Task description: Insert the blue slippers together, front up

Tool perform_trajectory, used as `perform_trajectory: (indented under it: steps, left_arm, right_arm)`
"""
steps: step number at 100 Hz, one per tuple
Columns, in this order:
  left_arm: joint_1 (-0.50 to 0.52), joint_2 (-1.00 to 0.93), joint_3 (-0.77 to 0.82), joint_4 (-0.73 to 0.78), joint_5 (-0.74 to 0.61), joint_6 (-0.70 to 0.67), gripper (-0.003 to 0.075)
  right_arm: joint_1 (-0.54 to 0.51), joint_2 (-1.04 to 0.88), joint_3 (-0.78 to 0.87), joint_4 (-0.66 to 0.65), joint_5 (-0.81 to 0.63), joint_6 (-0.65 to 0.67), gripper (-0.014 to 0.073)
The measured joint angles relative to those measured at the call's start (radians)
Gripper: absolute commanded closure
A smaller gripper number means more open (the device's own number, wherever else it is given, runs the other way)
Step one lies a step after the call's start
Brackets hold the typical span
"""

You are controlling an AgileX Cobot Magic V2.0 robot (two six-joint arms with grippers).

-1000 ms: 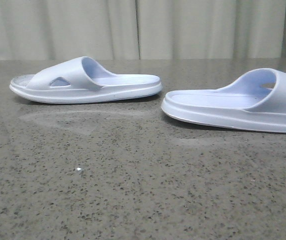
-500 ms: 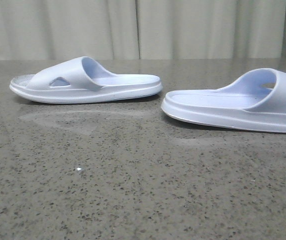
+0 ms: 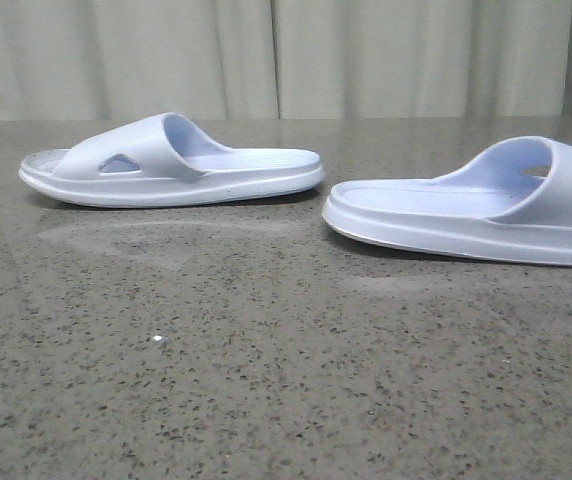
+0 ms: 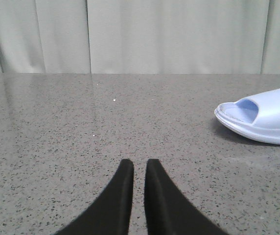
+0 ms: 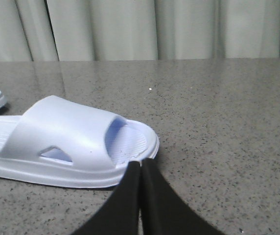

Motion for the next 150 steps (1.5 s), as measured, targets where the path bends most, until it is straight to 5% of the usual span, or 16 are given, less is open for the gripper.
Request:
perform_trajectory:
  steps: [28, 43, 57, 78, 110, 150]
  left_arm:
    - [0.0, 0.0, 0.0, -0.143, -0.016, 0.0, 0.0705]
    - [0.0, 0.0, 0.0, -0.392, -0.048, 0.0, 0.0705]
    - [0.0, 0.0, -0.002, -0.577, -0.082, 0.0, 0.0705]
    - [0.0, 0.044, -0.104, -0.571, -0.015, 0.0, 0.0705]
    - [0.0, 0.436, -0.426, -0.377, 0.292, 0.0, 0.0705]
    - [0.0, 0.612, -0.558, -0.35, 0.476, 0.032, 0.07]
  right_arm:
    - [0.0, 0.0, 0.0, 0.221, -0.03, 0.0, 0.0683]
    - [0.0, 0.0, 0.0, 0.444, -0.047, 0.002, 0.0682]
    - [0.0, 0.0, -0.006, 0.514, -0.046, 0.002, 0.067]
    - [0.0, 0.091, -0.16, 0.433, 0.102, 0.002, 0.067]
    - [0.0, 0.53, -0.496, 0.262, 0.391, 0.002, 0.0672]
    - [0.0, 0.661, -0.582, 0.204, 0.547, 0.002, 0.0671]
